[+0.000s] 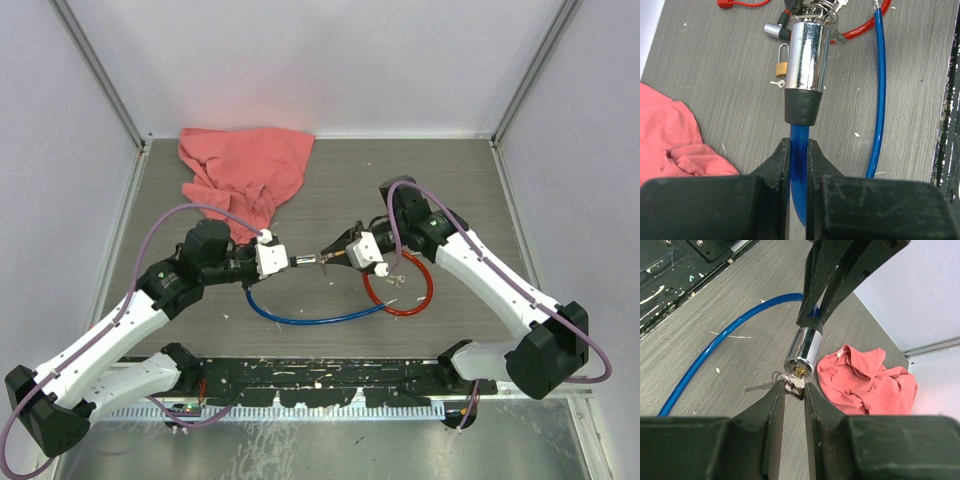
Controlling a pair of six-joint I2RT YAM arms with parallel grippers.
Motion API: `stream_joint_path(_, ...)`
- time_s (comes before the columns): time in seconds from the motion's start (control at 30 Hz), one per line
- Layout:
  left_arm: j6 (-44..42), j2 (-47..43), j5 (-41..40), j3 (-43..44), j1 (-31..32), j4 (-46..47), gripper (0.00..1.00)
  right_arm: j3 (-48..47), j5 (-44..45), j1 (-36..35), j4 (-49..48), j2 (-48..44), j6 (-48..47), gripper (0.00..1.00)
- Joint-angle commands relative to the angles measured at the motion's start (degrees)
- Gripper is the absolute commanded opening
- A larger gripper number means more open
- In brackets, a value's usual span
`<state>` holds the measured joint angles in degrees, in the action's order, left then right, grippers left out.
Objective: Lock with the key
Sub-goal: Lock the lock.
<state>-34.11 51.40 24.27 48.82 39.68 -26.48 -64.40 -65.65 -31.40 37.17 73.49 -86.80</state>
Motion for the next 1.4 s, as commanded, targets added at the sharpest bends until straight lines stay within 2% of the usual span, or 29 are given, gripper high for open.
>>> stream_joint_path(0.0,-0.31,-0.90,2.00,0.58,0.24,2.32,0.00,-1.09,0.17,-0.24,-3.47,-0.51,3.78,0.23)
stream_joint_path(0.23,-0.26,-1.16,2.03,0.48,0.30,2.30,0.00,0.87,0.13,-0.24,-9.04,-1.45,15.37,0.13)
stream_joint_path(0.4,-0.22,-1.05,2.01,0.49,0.31,2.35,0.00,2.61,-0.39,-0.24,-12.87,-2.24,23.94,0.12)
stream_joint_path(0.7,1.44,-0.33,-0.11,1.32,0.24,0.36,0.00,1.72,2.63,0.05,-12.26,-4.90,33.35,0.53)
stream_joint_path(0.77,1.70,-0.36,-0.48,1.58,0.28,0.08,0.00,1.79,2.28,0.75,-11.06,-5.89,33.23,0.57)
stream_joint_path(1.03,4.27,0.94,-1.59,3.95,0.30,-2.28,0.00,2.95,0.65,5.13,-9.09,-9.23,38.41,0.59)
stream_joint_path(1.1,6.04,1.36,-2.80,5.02,0.26,-3.80,0.00,4.44,-1.41,7.16,-10.05,-9.98,42.39,0.58)
stream_joint_path(1.23,9.57,1.03,-4.67,5.78,0.28,-5.12,0.00,11.66,-2.89,11.18,-18.26,-12.44,58.55,0.58)
stream_joint_path(1.37,14.32,-0.07,-5.55,4.79,0.27,-4.57,0.00,16.61,0.53,14.73,-16.85,-15.11,61.26,0.58)
